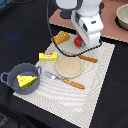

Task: Interact with the objects in diverse but meaningful ways.

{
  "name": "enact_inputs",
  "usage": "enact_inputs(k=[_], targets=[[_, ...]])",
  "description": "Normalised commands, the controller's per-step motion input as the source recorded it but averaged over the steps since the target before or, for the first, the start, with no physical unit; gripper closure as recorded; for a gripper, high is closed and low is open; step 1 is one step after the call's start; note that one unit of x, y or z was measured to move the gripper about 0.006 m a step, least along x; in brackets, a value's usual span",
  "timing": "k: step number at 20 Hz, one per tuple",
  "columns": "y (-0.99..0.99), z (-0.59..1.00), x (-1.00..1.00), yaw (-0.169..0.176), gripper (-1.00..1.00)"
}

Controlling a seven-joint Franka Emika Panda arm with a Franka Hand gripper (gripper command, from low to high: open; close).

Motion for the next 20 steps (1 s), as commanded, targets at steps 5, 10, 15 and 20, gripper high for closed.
enact_inputs(k=[5, 10, 15, 20], targets=[[0.46, 0.41, -0.48, 0.168, 1.00], [0.59, 0.14, -0.37, 0.151, 1.00], [0.64, 0.01, -0.21, 0.139, 1.00], [0.65, 0.00, -0.05, 0.119, 1.00]])
